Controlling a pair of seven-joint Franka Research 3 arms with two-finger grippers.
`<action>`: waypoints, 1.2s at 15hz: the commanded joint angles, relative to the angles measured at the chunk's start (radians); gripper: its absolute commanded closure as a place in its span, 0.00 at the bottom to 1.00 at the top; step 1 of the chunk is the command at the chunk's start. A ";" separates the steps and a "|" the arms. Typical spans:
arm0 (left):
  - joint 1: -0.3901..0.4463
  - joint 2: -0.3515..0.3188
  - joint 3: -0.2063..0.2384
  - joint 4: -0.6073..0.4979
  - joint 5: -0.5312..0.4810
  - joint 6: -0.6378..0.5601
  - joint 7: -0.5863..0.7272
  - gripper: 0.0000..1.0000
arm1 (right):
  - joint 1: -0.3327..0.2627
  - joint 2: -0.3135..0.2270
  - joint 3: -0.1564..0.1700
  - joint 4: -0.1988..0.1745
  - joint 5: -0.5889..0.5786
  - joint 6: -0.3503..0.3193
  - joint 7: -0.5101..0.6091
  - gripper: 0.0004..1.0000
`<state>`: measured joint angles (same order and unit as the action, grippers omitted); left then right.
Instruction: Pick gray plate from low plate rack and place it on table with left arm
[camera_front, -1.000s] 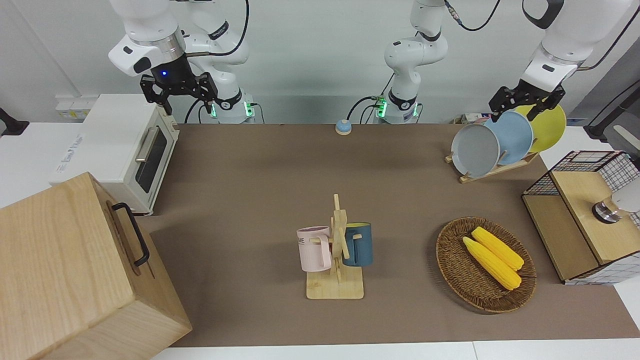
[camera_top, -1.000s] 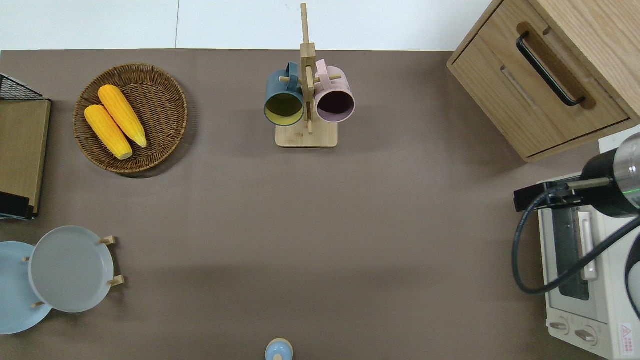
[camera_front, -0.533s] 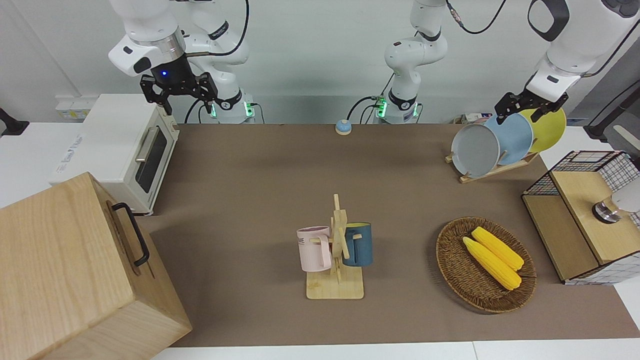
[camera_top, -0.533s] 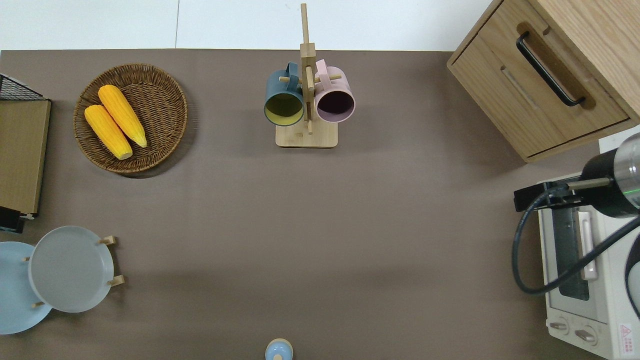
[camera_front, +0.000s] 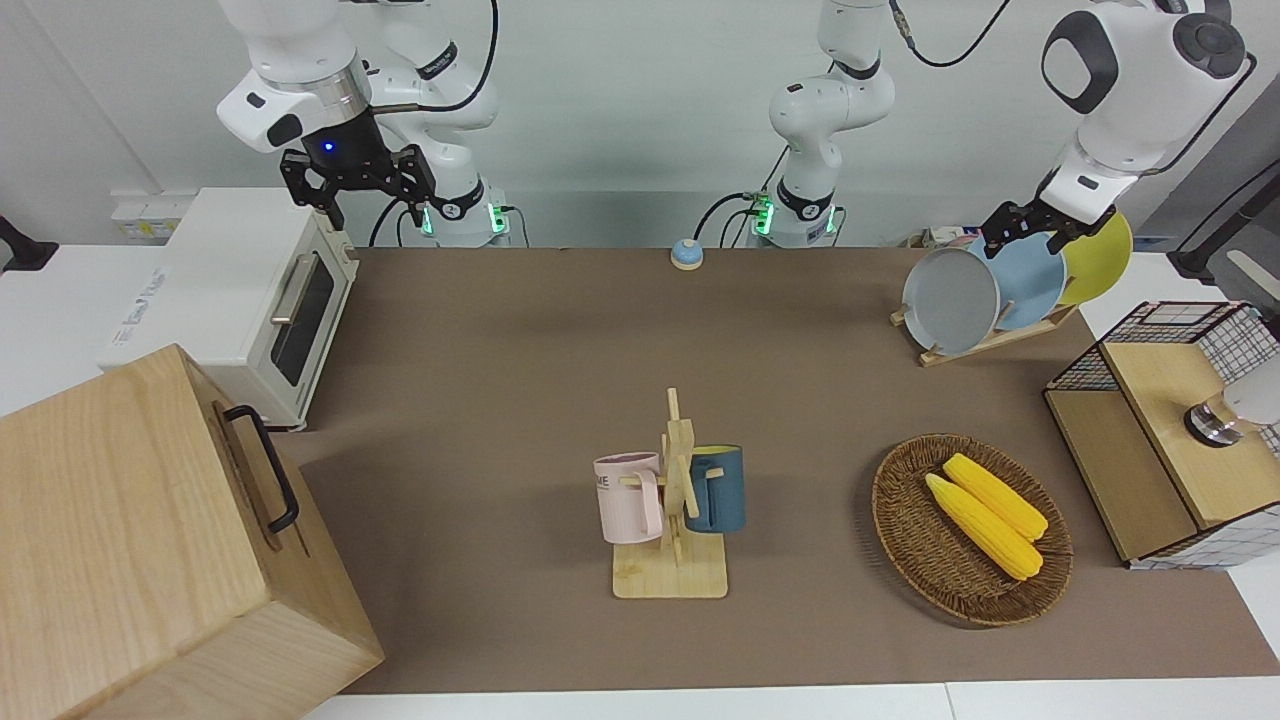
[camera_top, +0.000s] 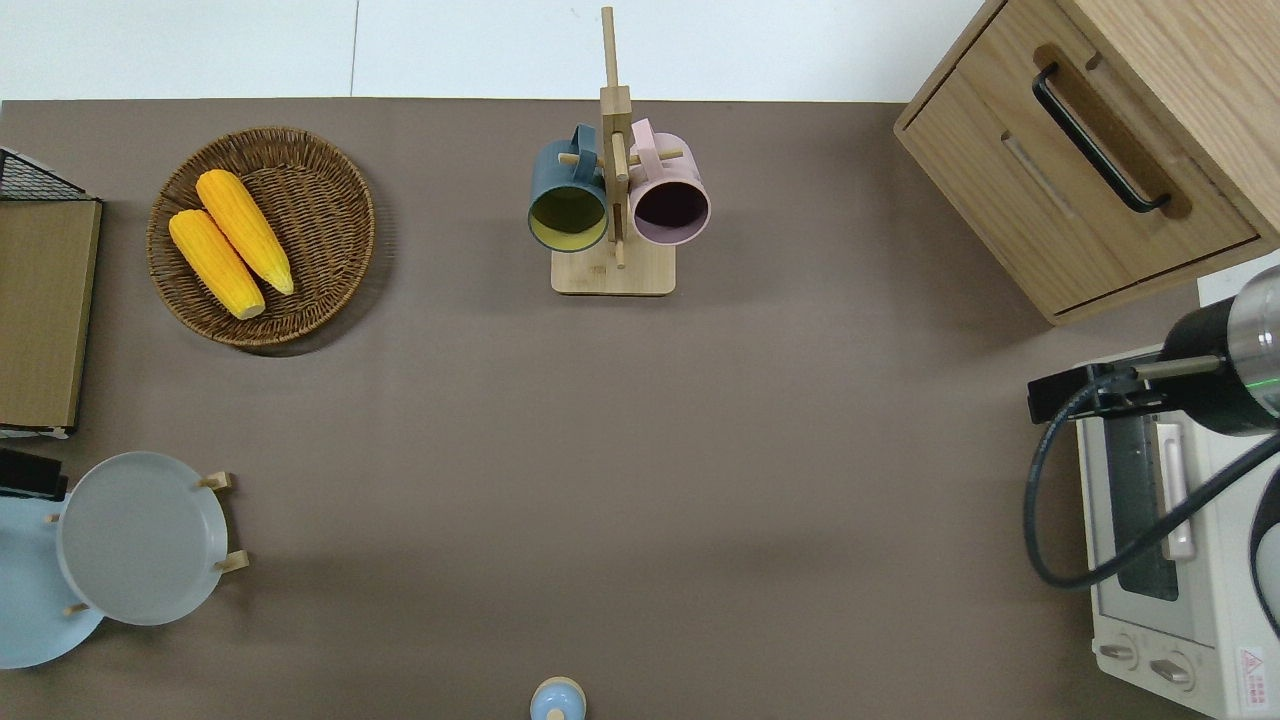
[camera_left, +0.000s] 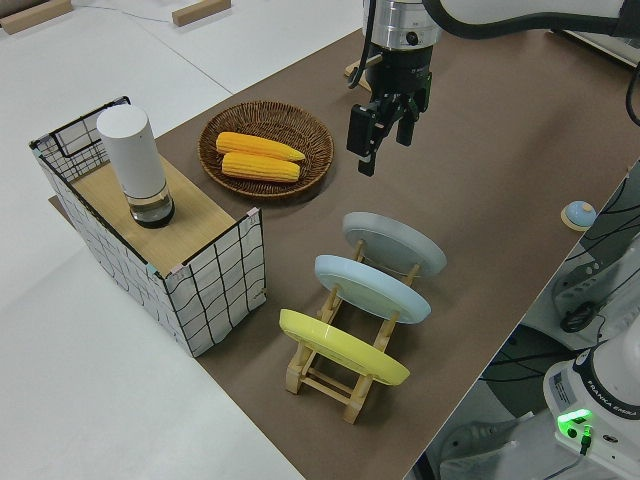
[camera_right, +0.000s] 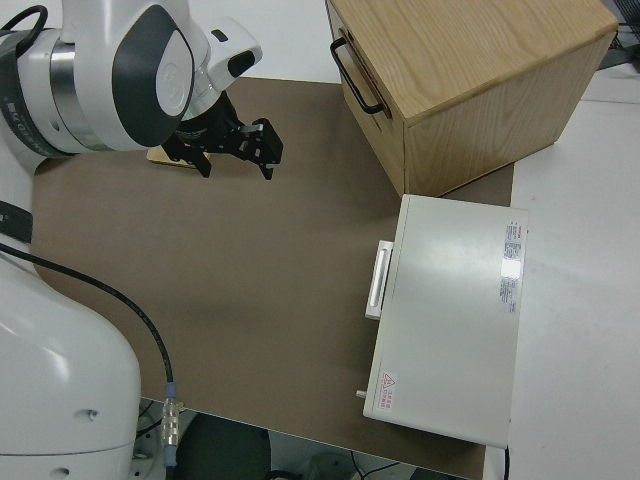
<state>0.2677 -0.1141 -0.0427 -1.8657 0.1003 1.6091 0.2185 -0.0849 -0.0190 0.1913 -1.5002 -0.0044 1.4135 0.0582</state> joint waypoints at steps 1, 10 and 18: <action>0.001 -0.104 0.017 -0.170 -0.001 0.104 0.015 0.00 | -0.007 -0.002 0.007 0.006 0.007 -0.014 0.000 0.01; 0.004 -0.150 0.029 -0.345 -0.001 0.241 0.042 0.00 | -0.007 -0.002 0.007 0.006 0.007 -0.014 0.000 0.01; 0.002 -0.153 0.073 -0.457 -0.001 0.368 0.081 0.01 | -0.007 -0.002 0.007 0.006 0.007 -0.014 0.000 0.01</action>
<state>0.2682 -0.2287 0.0260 -2.2544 0.0998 1.9166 0.2815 -0.0849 -0.0190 0.1913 -1.5002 -0.0044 1.4135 0.0582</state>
